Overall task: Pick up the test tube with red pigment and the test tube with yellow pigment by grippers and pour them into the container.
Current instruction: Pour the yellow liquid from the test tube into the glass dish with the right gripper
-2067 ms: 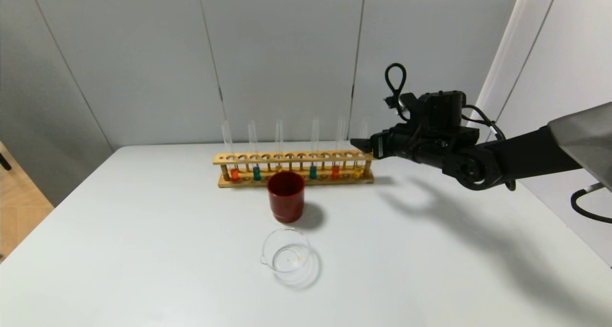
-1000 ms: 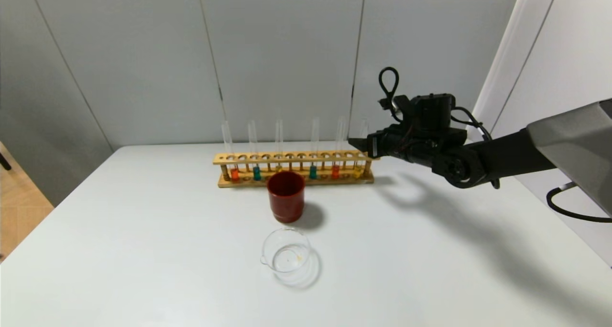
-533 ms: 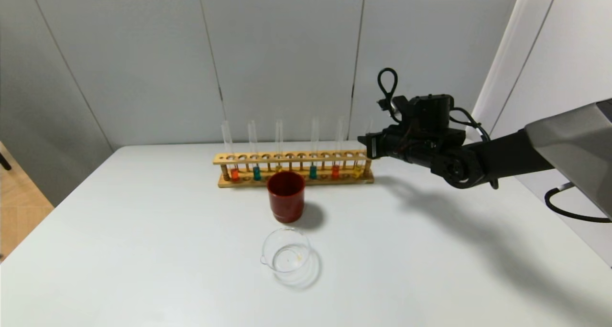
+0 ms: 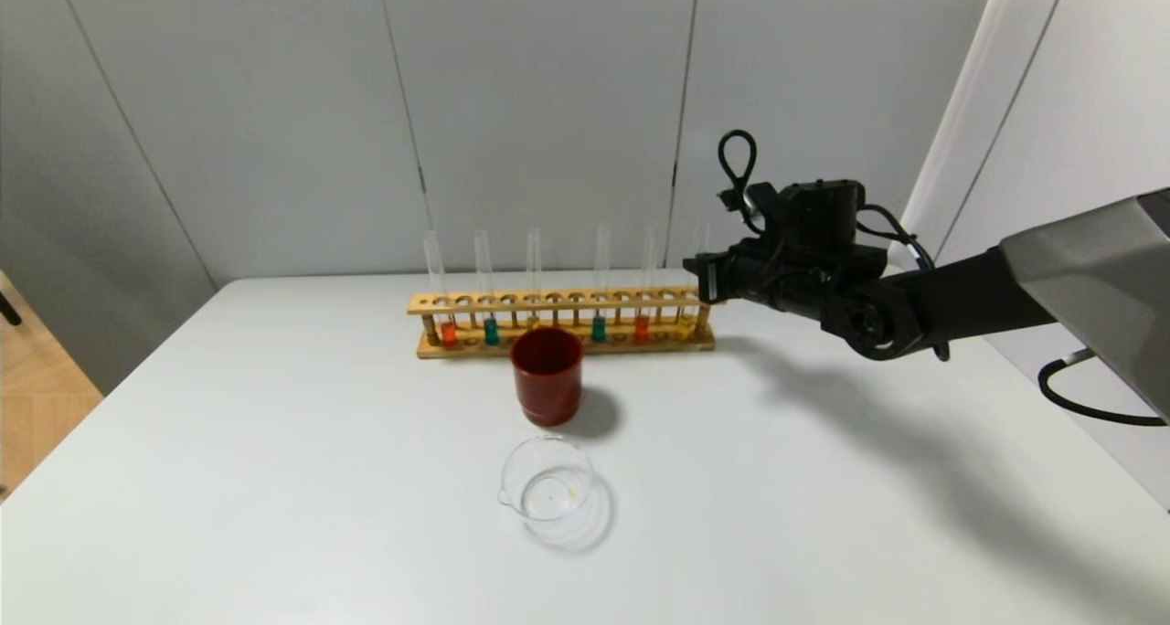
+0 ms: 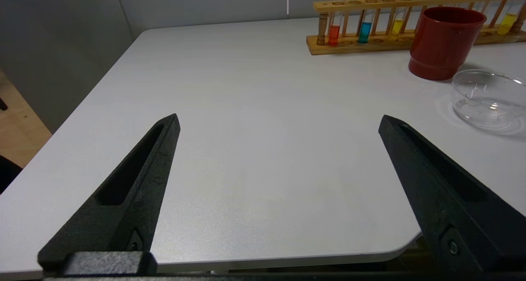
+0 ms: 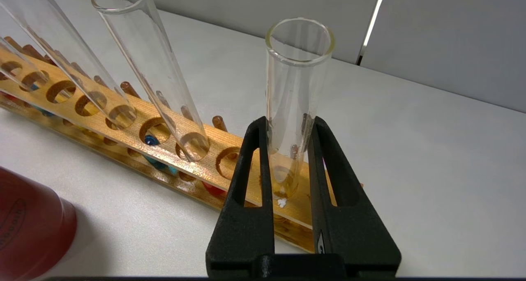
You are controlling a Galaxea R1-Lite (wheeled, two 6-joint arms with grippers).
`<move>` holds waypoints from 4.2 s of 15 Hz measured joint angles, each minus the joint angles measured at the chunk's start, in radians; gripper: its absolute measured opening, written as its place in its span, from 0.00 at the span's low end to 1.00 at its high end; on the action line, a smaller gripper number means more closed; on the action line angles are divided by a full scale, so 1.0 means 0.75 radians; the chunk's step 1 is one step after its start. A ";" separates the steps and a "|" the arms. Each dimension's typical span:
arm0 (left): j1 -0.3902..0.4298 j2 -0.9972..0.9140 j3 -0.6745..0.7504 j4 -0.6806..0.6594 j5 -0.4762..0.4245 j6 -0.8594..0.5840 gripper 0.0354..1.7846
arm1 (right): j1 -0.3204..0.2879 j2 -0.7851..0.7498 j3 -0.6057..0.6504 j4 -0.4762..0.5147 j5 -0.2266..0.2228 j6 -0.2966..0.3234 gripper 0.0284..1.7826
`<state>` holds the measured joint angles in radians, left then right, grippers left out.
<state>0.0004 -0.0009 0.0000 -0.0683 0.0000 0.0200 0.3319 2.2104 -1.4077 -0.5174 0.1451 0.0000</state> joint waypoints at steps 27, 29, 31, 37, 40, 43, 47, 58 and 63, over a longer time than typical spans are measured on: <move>0.000 0.001 0.000 0.000 0.000 0.000 0.96 | -0.012 -0.181 -0.306 0.230 -0.027 -0.061 0.14; 0.001 0.001 0.000 0.000 0.000 -0.001 0.96 | -0.014 -0.225 -0.308 0.263 -0.028 -0.061 0.14; 0.001 0.001 0.000 0.000 0.000 -0.001 0.96 | -0.012 -0.275 -0.308 0.299 -0.028 -0.059 0.14; 0.000 0.001 0.000 0.000 0.000 0.000 0.96 | 0.001 -0.415 -0.258 0.360 -0.091 -0.036 0.14; -0.001 0.001 0.000 -0.001 0.000 -0.001 0.96 | 0.009 -0.476 -0.185 0.359 -0.128 -0.044 0.14; 0.001 0.001 0.000 0.000 0.000 0.000 0.96 | 0.024 -0.551 -0.083 0.351 -0.129 -0.051 0.14; -0.001 0.001 0.000 0.000 0.000 -0.001 0.96 | 0.070 -0.666 0.085 0.339 -0.132 -0.055 0.14; 0.000 0.001 0.000 -0.001 0.000 -0.001 0.96 | 0.227 -0.927 0.479 0.334 -0.130 -0.104 0.14; 0.000 0.001 0.000 -0.001 0.000 -0.001 0.96 | 0.345 -0.967 0.605 0.316 -0.130 -0.105 0.14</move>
<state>0.0004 -0.0004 0.0000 -0.0687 0.0000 0.0196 0.5906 1.4855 -0.9538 -0.2804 0.0479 -0.0787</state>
